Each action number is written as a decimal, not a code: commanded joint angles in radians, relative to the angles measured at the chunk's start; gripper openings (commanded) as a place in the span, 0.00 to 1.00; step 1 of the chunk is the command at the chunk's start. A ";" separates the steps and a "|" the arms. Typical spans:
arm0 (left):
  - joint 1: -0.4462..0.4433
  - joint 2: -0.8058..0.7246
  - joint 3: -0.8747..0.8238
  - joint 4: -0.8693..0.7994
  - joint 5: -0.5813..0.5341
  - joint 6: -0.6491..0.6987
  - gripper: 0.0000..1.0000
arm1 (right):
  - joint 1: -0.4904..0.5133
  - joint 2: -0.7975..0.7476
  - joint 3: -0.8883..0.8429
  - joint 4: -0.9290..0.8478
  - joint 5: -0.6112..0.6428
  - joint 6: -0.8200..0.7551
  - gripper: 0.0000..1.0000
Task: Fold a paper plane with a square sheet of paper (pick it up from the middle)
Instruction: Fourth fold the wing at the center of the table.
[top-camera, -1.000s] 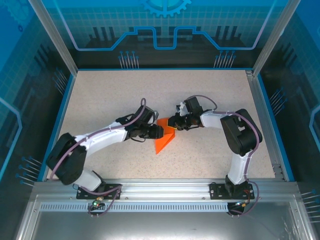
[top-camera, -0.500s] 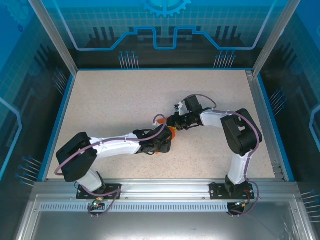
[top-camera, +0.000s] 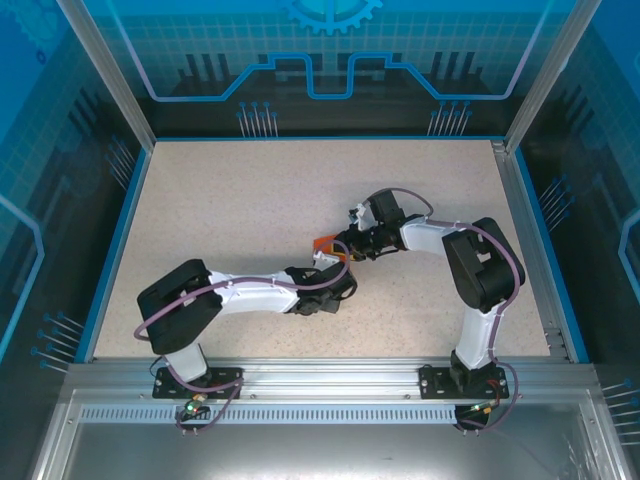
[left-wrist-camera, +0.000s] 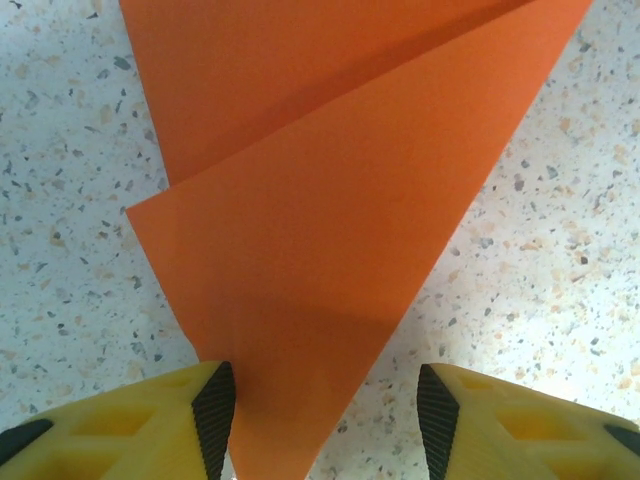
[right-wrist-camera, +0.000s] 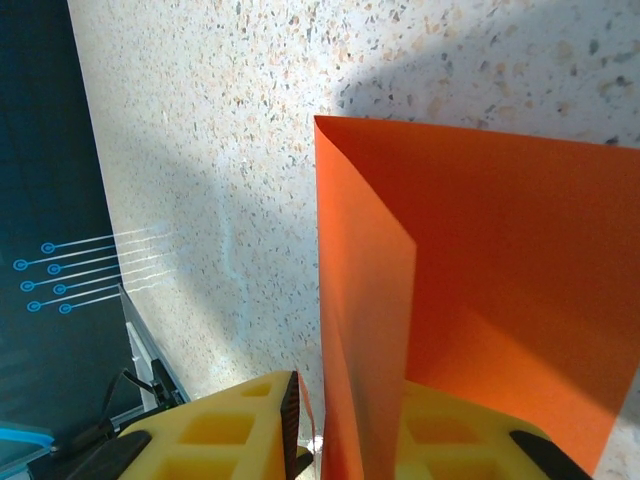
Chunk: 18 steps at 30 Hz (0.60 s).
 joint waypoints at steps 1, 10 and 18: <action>-0.011 0.017 0.029 -0.019 -0.052 -0.022 0.53 | -0.009 -0.032 0.022 -0.035 -0.027 -0.020 0.24; -0.015 0.026 0.024 -0.038 -0.100 -0.052 0.45 | -0.009 -0.037 0.017 -0.038 -0.024 -0.020 0.24; -0.018 0.036 0.029 -0.034 -0.101 -0.048 0.35 | -0.010 -0.040 0.011 -0.040 -0.018 -0.020 0.24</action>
